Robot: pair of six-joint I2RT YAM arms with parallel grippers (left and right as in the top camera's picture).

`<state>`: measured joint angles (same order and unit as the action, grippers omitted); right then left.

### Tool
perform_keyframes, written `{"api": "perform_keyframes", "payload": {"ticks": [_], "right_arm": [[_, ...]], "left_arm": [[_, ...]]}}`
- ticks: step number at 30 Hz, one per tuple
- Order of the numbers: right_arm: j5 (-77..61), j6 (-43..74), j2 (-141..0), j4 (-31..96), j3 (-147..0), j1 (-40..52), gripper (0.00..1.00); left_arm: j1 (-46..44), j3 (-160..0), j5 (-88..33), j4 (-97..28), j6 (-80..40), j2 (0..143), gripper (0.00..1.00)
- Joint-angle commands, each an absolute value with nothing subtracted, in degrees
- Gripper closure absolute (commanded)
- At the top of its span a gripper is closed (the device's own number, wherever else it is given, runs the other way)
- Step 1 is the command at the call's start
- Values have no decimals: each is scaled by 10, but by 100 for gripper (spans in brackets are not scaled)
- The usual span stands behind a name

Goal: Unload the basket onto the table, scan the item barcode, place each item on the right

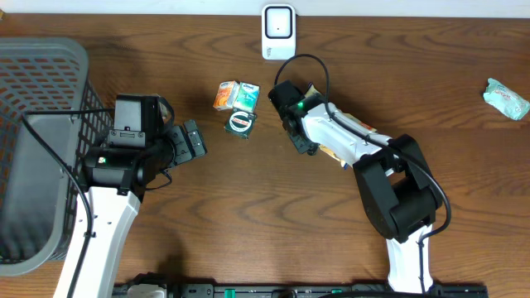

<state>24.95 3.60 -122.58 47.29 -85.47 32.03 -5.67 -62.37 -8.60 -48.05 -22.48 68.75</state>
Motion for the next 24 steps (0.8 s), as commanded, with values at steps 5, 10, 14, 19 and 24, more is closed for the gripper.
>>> {"api": "perform_keyframes", "payload": {"ticks": [5, 10, 14, 19, 24], "right_arm": [[96, 85, -1222, 494, -866, 311, 99], [-63, 69, -1187, 507, -909, 283, 99], [-272, 29, -1164, 504, -933, 245, 99], [-489, 9, -1159, 520, -928, 180, 99], [-583, -35, -1159, 545, -898, 134, 99]], "left_arm": [[-53, -629, -79, -482, -223, 689, 2], [-53, -629, -79, -482, -223, 689, 2], [-53, -629, -79, -482, -223, 689, 3], [-53, -629, -79, -482, -223, 689, 2], [-53, -629, -79, -482, -223, 689, 2]]}}
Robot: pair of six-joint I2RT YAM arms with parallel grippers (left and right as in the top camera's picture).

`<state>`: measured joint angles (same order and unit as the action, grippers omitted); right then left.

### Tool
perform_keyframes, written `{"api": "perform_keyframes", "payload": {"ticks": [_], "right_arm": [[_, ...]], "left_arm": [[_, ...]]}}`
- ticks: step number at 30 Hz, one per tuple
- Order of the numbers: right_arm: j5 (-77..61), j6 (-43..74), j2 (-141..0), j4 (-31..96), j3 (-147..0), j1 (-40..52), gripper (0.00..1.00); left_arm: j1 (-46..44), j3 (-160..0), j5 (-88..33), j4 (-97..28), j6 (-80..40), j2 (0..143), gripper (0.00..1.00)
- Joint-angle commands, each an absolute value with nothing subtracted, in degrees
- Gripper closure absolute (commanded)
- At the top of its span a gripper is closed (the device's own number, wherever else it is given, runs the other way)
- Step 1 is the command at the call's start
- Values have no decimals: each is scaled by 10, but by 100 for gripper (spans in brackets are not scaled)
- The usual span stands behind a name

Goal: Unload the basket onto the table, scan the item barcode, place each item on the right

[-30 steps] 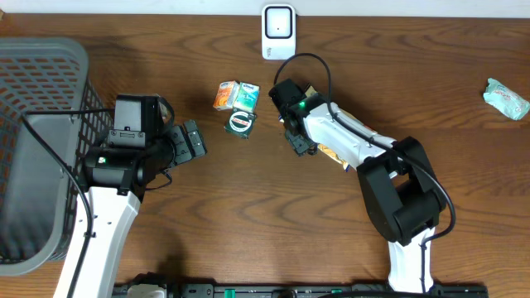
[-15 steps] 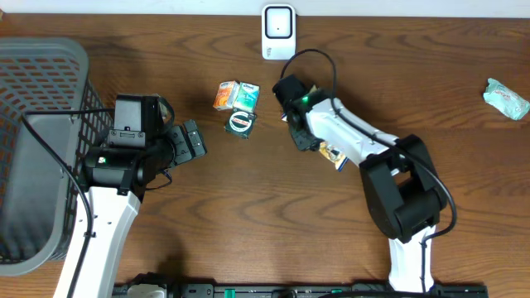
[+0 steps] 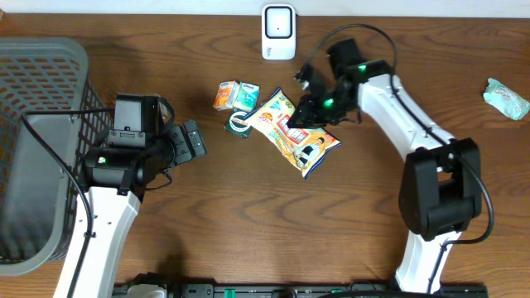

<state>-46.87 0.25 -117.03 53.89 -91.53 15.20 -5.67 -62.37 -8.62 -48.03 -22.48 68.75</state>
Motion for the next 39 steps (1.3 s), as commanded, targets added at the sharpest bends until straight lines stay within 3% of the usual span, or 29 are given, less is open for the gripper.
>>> {"api": "perform_keyframes", "payload": {"ticks": [1, 4, 6, 13, 18, 27, 39], "right_arm": [[-550, -35, -1159, 545, -889, 126, 99], [-459, -35, -1159, 545, -873, 116, 98], [-424, -35, -1159, 550, -869, 117, 91], [-374, -30, -1158, 525, -876, 161, 55], [-195, 9, -1158, 499, -884, 222, 39], [181, 47, -1162, 453, -883, 365, 28], [309, 57, -1251, 433, -883, 421, 29]], "left_arm": [[-53, -629, -79, -482, -223, 689, 3], [-53, -629, -79, -482, -223, 689, 2], [-53, -629, -79, -482, -223, 689, 2], [-53, -629, -79, -482, -223, 689, 2], [-53, -629, -79, -482, -223, 689, 2], [-53, -629, -79, -482, -223, 689, 3], [-53, -629, -79, -482, -223, 689, 2]]}}
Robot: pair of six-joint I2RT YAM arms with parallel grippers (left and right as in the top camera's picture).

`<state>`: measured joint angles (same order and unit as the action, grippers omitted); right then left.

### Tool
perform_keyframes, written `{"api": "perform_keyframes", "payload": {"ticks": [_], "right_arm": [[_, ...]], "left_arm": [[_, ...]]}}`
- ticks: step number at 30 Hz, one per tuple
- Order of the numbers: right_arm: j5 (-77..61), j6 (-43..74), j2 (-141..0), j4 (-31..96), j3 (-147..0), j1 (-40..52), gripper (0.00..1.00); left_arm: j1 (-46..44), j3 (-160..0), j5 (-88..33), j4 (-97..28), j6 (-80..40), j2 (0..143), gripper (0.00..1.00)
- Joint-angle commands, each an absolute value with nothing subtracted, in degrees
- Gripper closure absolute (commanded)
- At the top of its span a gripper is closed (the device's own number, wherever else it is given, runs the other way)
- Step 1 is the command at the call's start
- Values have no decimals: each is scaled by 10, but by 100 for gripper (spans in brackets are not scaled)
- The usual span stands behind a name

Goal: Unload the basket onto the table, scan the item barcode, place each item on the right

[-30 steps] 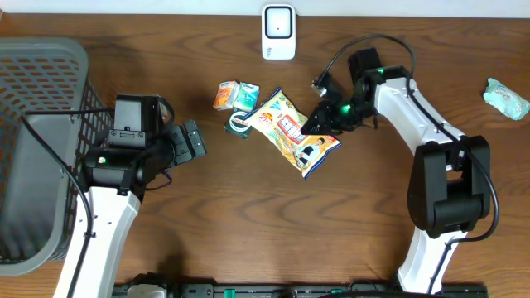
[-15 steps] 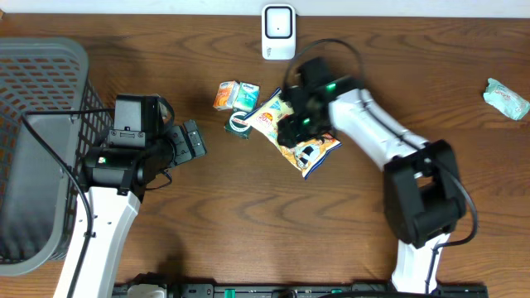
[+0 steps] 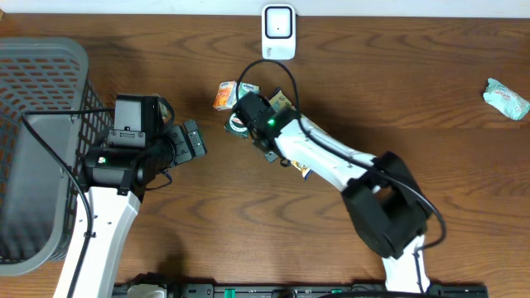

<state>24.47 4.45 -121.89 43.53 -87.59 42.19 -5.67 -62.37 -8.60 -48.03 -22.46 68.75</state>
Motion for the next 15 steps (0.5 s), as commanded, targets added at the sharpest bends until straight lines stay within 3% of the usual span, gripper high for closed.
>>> {"api": "perform_keyframes", "payload": {"ticks": [1, 3, 5, 9, 15], "right_arm": [[316, 57, -1260, 432, -883, 420, 29], [325, 57, -1277, 431, -883, 418, 30], [327, 57, -1288, 432, -883, 416, 40], [307, 58, -1300, 431, -883, 409, 99], [232, 58, -1286, 453, -895, 401, 99]], "left_arm": [[-53, -629, -79, -482, -223, 689, 2], [-53, -629, -79, -482, -223, 689, 2], [-53, -629, -79, -482, -223, 689, 2], [-53, -629, -79, -482, -223, 689, 2], [-53, -629, -79, -482, -223, 689, 2]]}}
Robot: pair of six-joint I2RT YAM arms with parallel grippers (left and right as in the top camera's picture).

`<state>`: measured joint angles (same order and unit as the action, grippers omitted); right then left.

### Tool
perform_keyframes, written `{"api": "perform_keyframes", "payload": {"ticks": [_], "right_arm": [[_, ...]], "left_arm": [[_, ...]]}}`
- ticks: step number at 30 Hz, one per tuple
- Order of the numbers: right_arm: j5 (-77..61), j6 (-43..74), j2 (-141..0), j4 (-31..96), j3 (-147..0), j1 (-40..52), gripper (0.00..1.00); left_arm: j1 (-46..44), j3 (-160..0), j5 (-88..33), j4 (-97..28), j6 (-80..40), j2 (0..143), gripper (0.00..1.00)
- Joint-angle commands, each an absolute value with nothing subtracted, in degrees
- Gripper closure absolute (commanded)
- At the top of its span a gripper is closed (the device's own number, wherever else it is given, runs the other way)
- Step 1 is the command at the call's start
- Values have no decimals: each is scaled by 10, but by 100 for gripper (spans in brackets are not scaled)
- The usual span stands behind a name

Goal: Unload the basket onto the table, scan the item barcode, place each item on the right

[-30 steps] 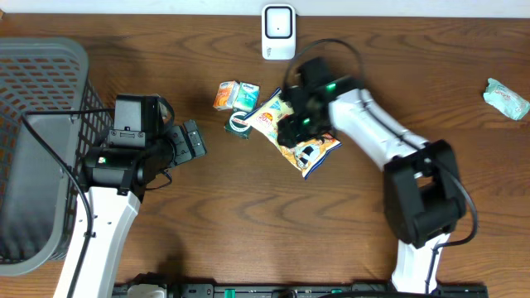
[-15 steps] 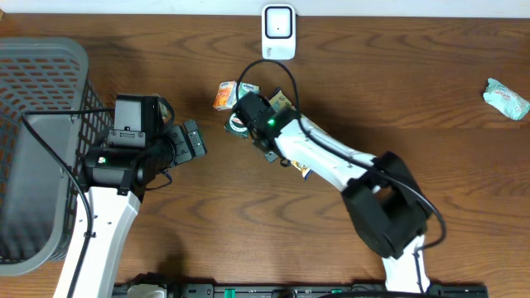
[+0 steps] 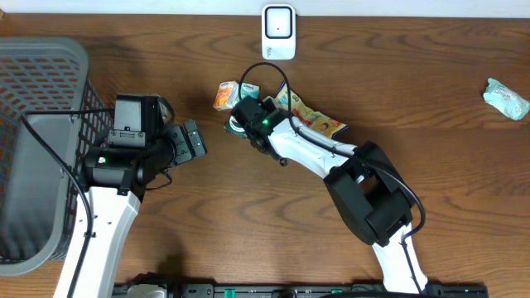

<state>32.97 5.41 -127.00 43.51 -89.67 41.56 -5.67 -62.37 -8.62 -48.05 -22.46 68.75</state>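
Note:
The white barcode scanner [image 3: 279,31] stands at the table's back edge. A yellow snack bag [image 3: 315,121] lies flat in front of it, its left end hidden under my right arm. My right gripper [image 3: 245,116] sits low over the small items left of the bag; its wrist hides the fingers. An orange box [image 3: 224,95], a green packet [image 3: 248,89] and a round green tin [image 3: 236,126] cluster there. My left gripper [image 3: 193,141] hangs open and empty left of them.
A grey mesh basket [image 3: 33,149] fills the left side. A teal packet [image 3: 506,98] lies at the far right. The right arm stretches diagonally from the front edge to the table's middle.
The snack bag, mostly hidden under my right arm near the middle, now shows farther back and right. The right wrist stays over the small items. The left arm is still.
My right gripper was over the bag, covering it. Then it stood at the bag's right edge with the bag in full view by the tin. After that the wrist was left over the small items, and the bag now lies nearer the scanner.

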Motion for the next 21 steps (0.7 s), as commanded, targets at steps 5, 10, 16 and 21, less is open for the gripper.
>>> {"api": "perform_keyframes", "payload": {"ticks": [5, 10, 16, 21], "right_arm": [[76, 57, -1240, 476, -927, 372, 99], [-120, 57, -1188, 473, -938, 308, 99], [-342, 16, -1188, 481, -923, 200, 99], [-515, -10, -1192, 474, -877, 118, 99]], "left_arm": [[-53, -629, -79, -482, -223, 689, 2], [-53, -629, -79, -482, -223, 689, 2], [-53, -629, -79, -482, -223, 689, 3], [-53, -629, -79, -482, -223, 689, 2]]}}
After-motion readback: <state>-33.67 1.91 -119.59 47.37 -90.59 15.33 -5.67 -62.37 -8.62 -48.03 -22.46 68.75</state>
